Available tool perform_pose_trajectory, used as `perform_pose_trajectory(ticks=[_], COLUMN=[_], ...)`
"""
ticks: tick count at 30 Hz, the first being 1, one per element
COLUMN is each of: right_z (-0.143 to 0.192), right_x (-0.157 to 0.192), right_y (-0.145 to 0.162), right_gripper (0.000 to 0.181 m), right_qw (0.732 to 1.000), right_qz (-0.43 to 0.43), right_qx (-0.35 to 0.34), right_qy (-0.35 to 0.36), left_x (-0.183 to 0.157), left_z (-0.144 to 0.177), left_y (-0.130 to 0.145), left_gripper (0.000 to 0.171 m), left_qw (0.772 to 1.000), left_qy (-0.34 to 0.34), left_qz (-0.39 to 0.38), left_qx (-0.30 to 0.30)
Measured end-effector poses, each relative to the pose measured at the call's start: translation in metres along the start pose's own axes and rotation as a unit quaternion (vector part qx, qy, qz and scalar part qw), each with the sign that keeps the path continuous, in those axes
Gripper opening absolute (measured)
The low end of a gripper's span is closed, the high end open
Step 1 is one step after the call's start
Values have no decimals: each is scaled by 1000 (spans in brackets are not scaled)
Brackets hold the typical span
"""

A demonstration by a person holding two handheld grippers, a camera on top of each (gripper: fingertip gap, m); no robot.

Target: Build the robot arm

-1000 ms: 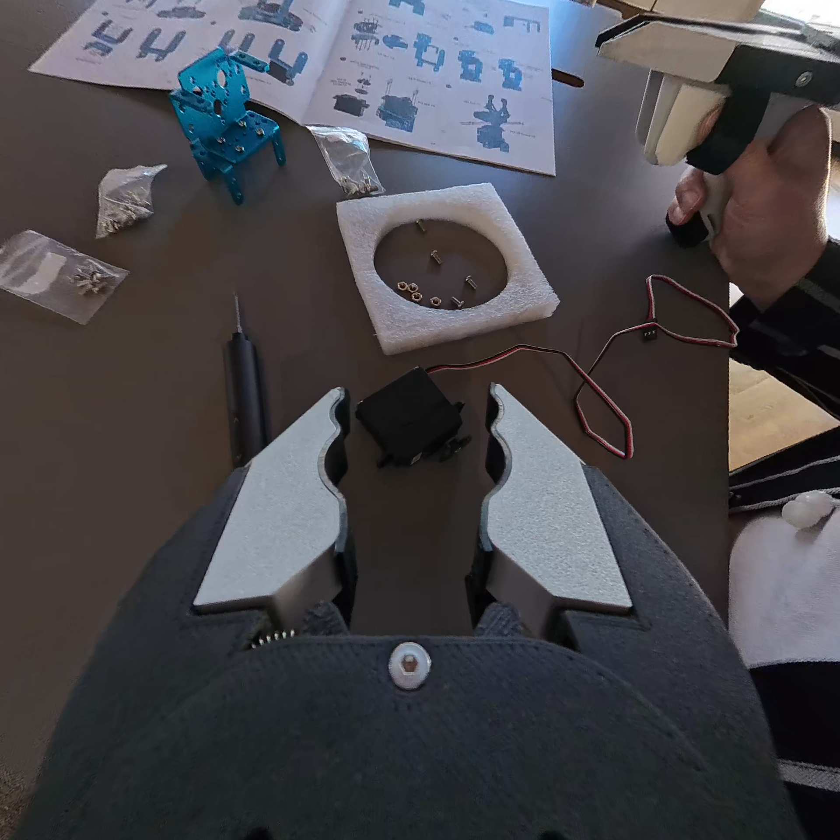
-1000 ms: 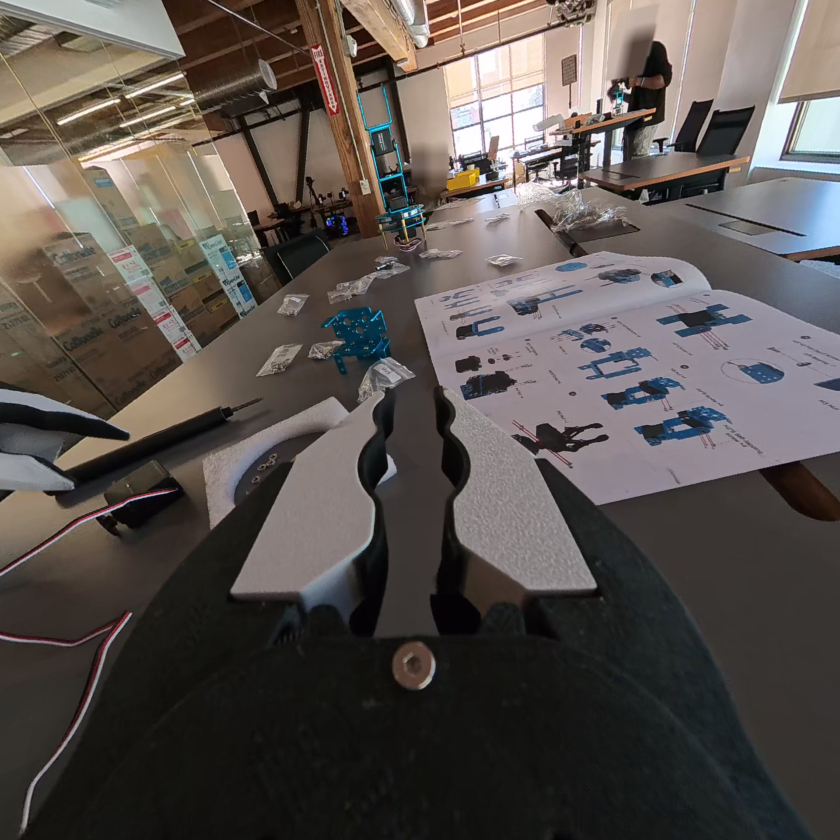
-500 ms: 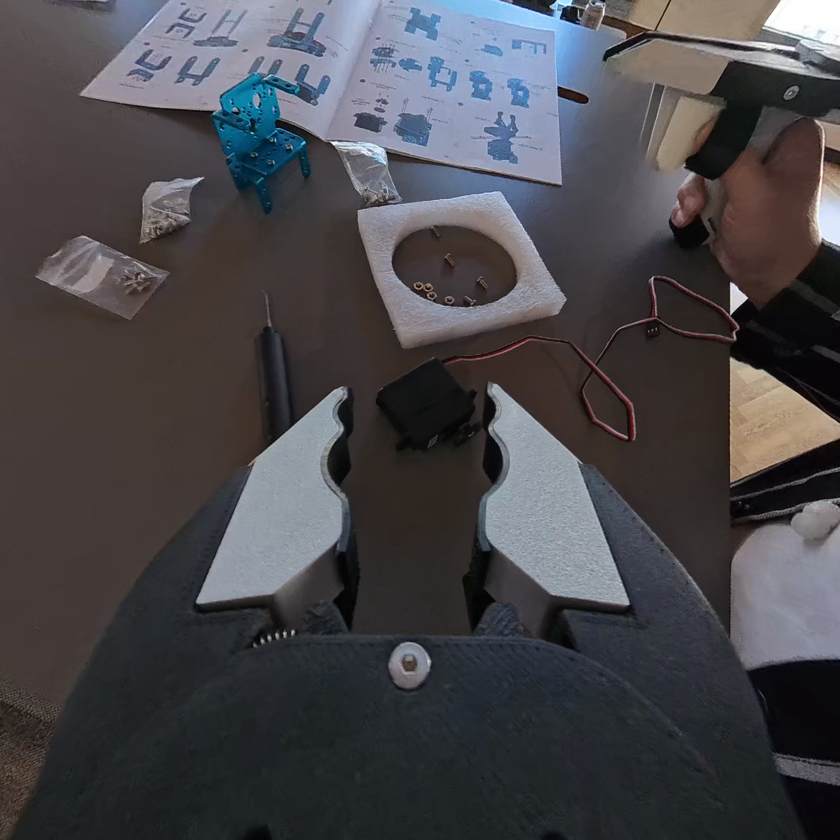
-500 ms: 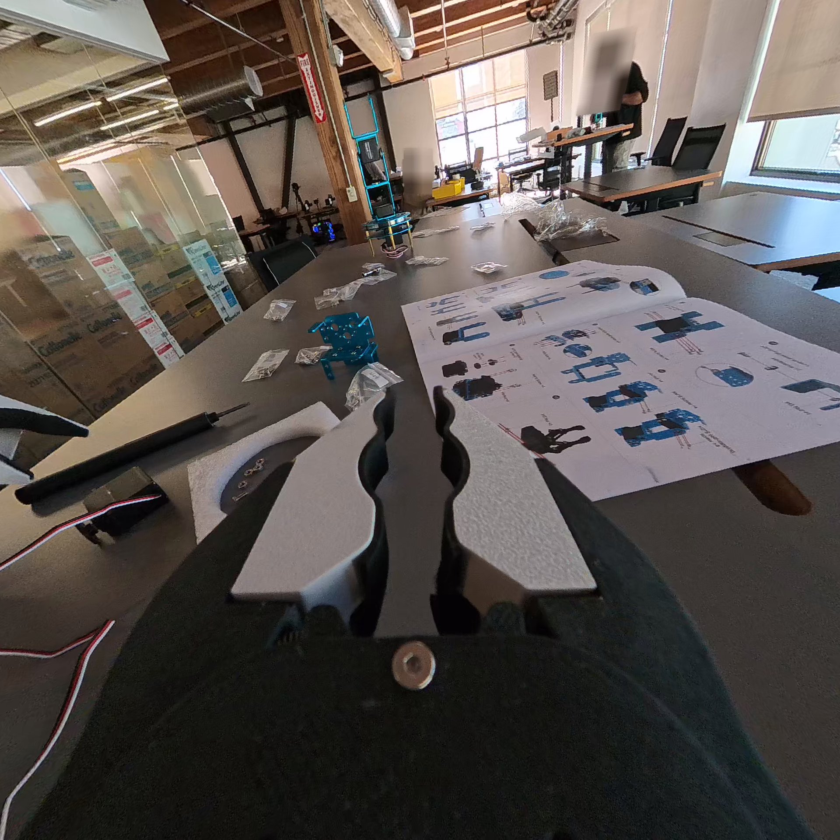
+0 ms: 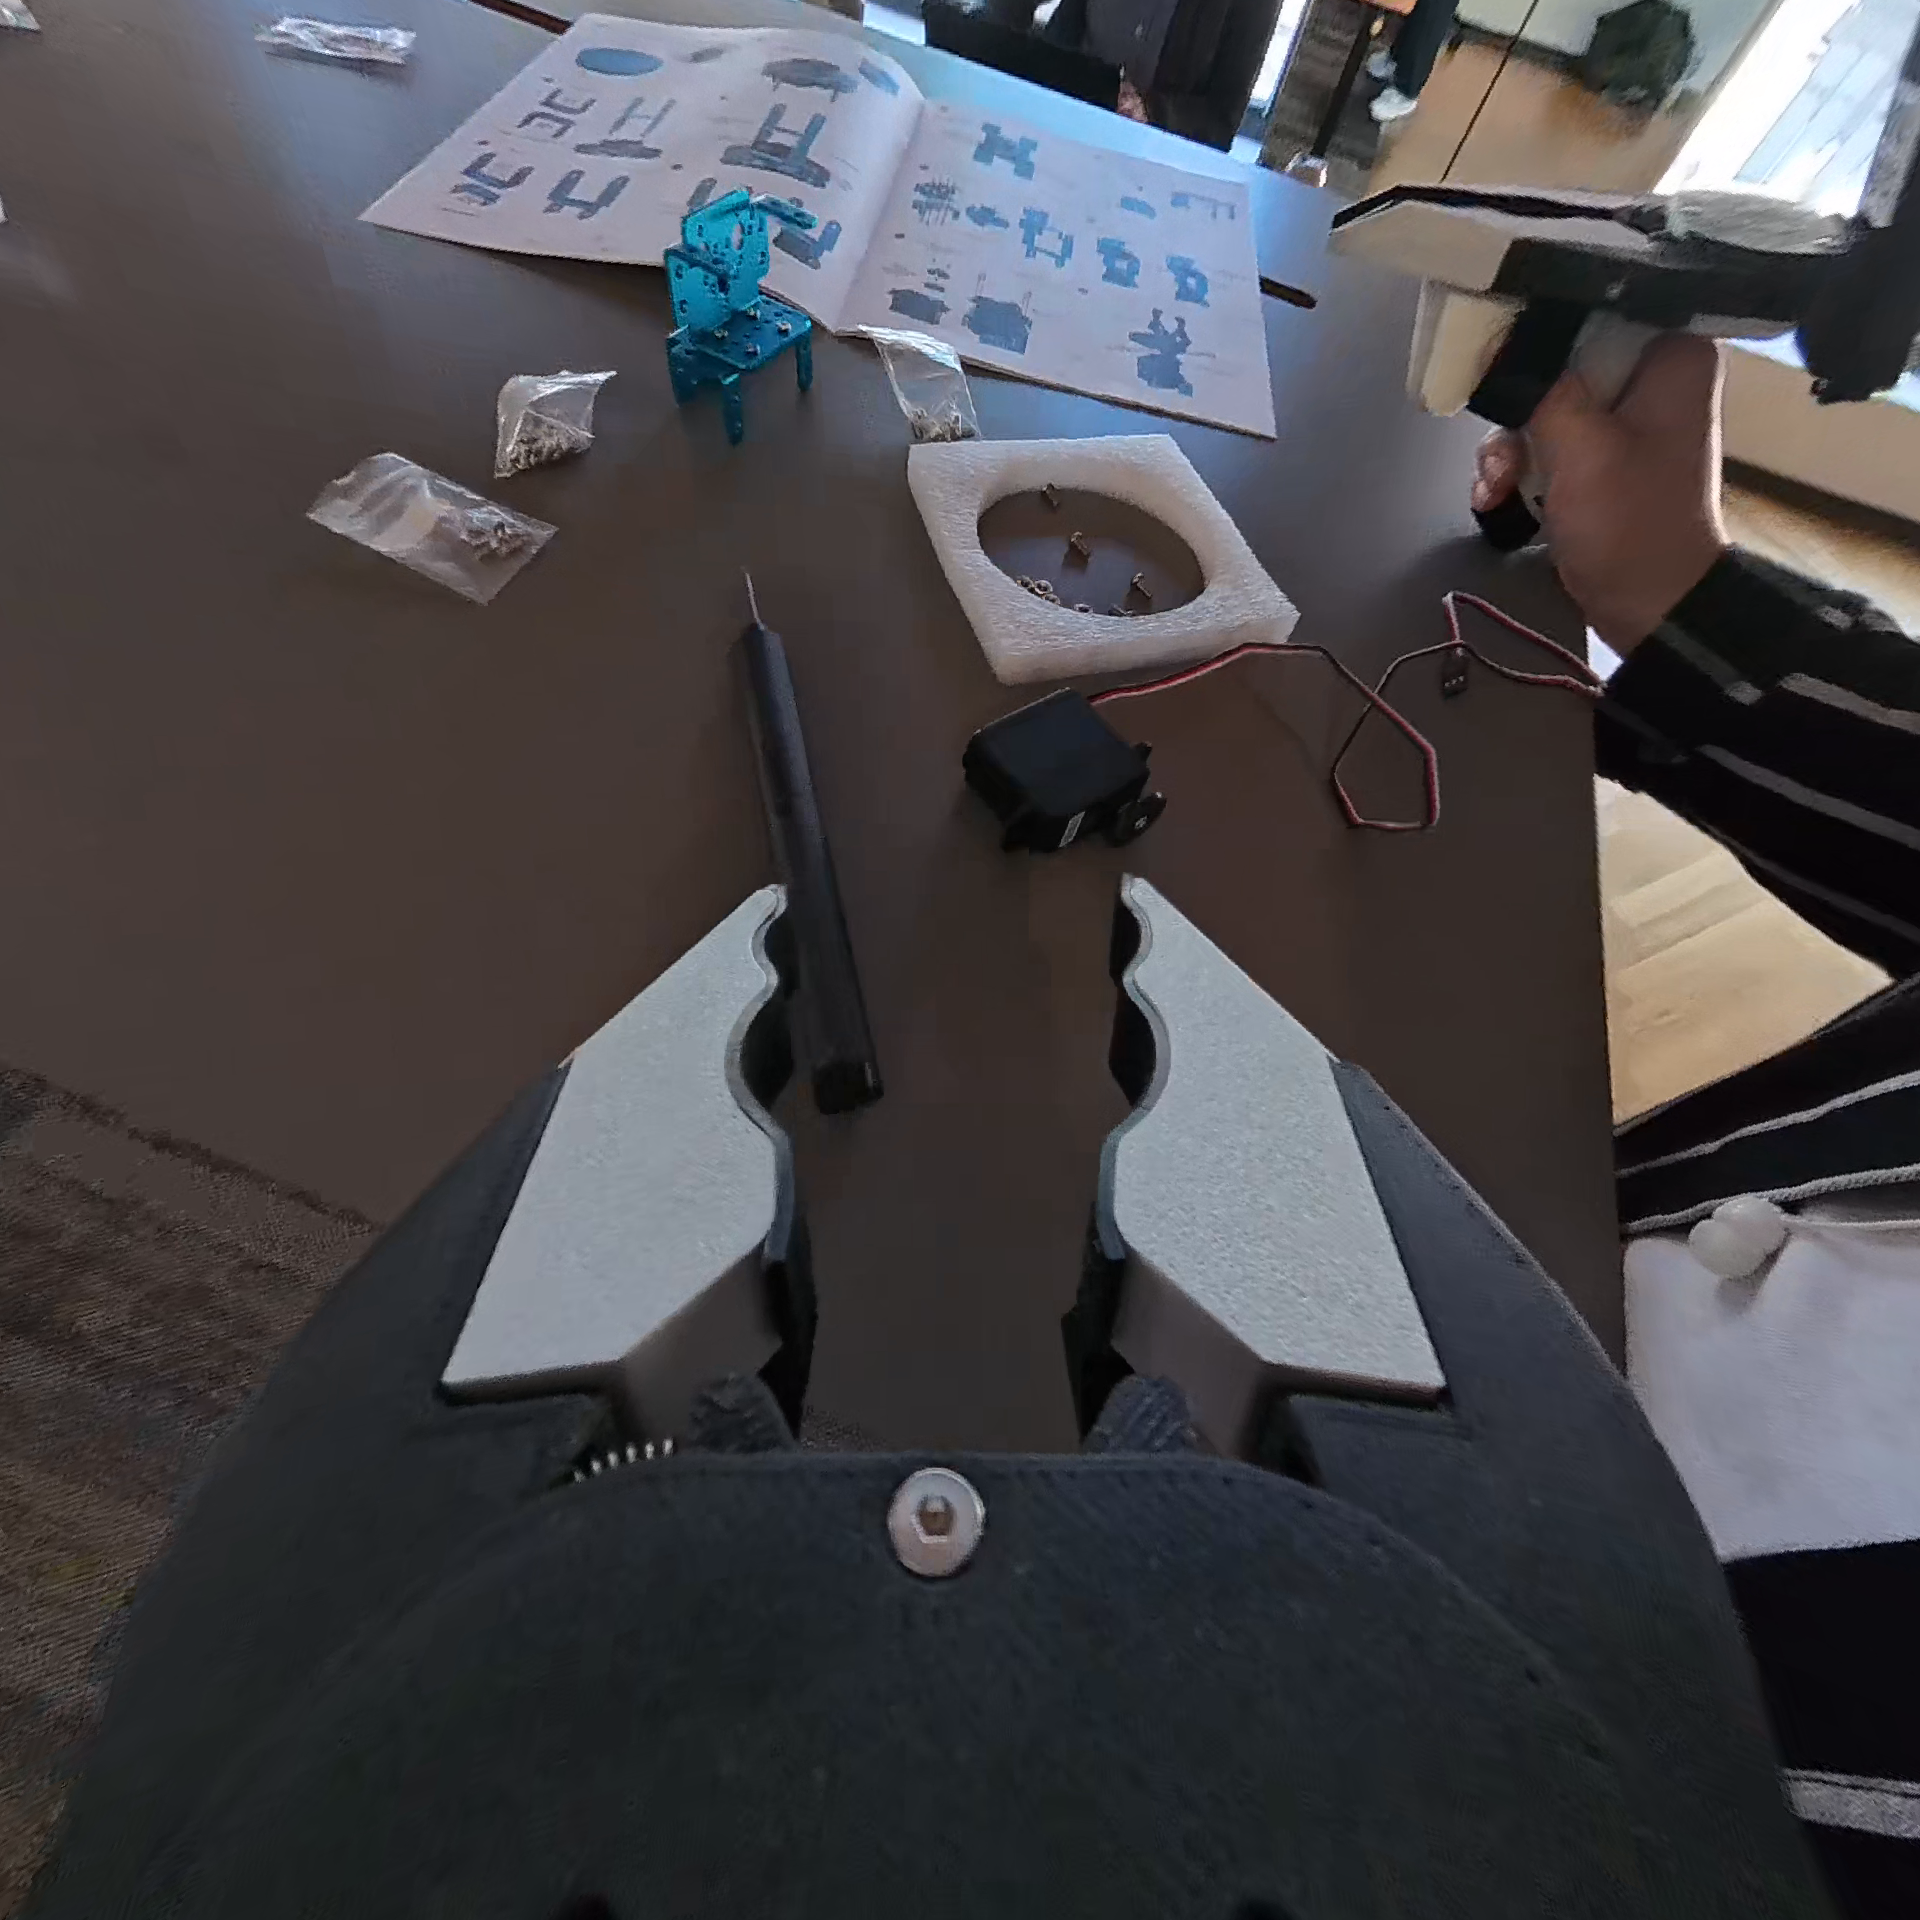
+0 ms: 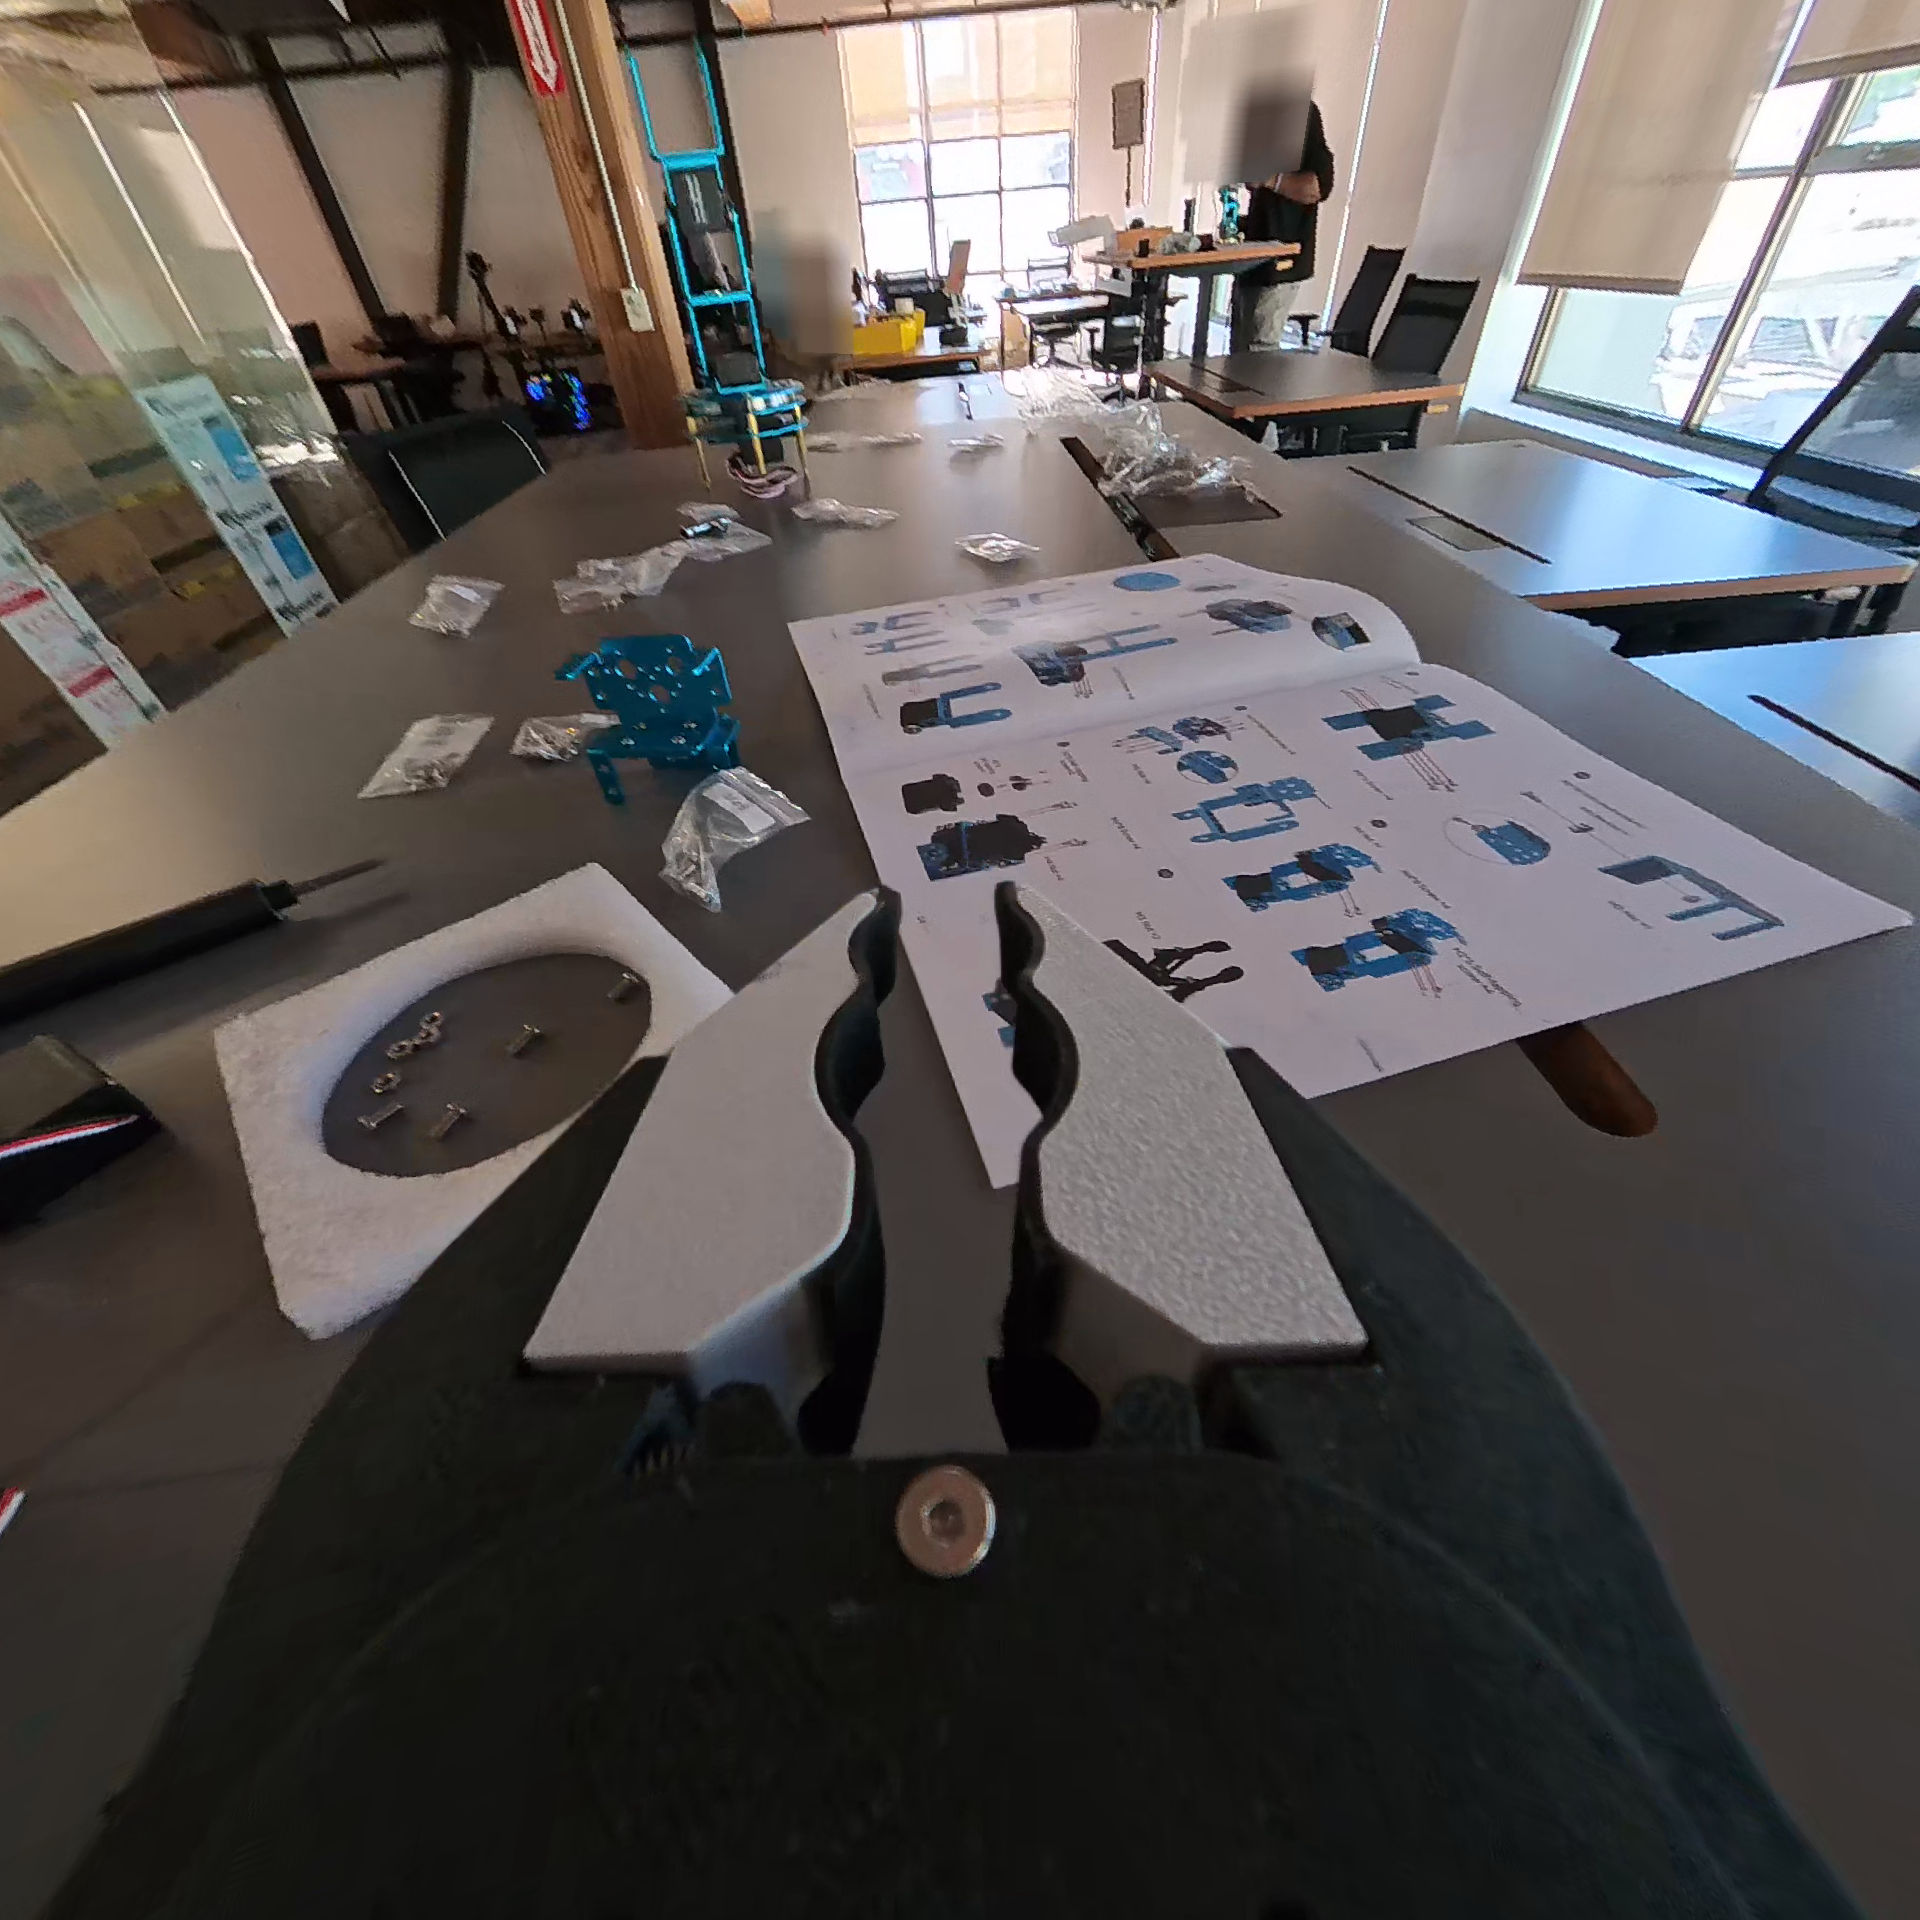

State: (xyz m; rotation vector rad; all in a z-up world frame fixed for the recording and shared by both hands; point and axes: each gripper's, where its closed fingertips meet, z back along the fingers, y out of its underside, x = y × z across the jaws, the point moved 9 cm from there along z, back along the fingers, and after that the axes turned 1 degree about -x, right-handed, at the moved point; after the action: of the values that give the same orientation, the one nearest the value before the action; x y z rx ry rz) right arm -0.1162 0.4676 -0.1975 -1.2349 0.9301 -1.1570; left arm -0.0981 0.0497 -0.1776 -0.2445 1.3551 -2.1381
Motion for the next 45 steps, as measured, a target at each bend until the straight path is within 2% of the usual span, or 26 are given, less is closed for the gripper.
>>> perform_pose_trajectory(ticks=[6,8,11,13,14,16,18,21,25,29,34,37,40,45], right_z=[2,12,43,56,53,31,2,-42,-92,-146,-219,-258,-300,-356], right_x=[2,15,94,156,186,236,270,313,341,343,319,295,266,230], right_y=[0,-8,-37,-45,-48,-52,-54,-61,-82,-98,-97,-93,-88,-57], right_gripper=[18,20,26,27,31,49,66,82,98,113,148,150,150,152], right_qw=[998,994,988,981,981,987,985,987,989,989,977,967,962,954], right_qz=[47,45,21,-15,-33,-45,-36,-52,-36,-3,47,60,48,15], right_qx=[4,3,1,3,4,24,92,122,117,119,187,229,252,287], right_qy=[51,100,153,194,192,151,141,93,86,86,93,98,89,80], left_x=[29,45,77,100,112,137,159,188,216,220,220,226,237,256], left_z=[50,78,133,168,184,211,229,237,205,146,67,17,-37,-112], left_y=[22,33,57,81,96,123,135,117,62,12,-24,-45,-58,-65], left_gripper=[63,64,67,79,82,83,86,100,135,154,158,158,158,158], left_qw=[999,999,998,998,997,997,997,997,990,985,975,971,965,966], left_qy=[37,46,42,49,50,36,37,56,40,84,139,142,125,117], left_qz=[-11,-21,-37,-34,-32,-35,-25,-35,-127,-144,-167,-186,-218,-218], left_qx=[-20,-20,-10,19,40,61,64,50,51,52,52,45,69,78])
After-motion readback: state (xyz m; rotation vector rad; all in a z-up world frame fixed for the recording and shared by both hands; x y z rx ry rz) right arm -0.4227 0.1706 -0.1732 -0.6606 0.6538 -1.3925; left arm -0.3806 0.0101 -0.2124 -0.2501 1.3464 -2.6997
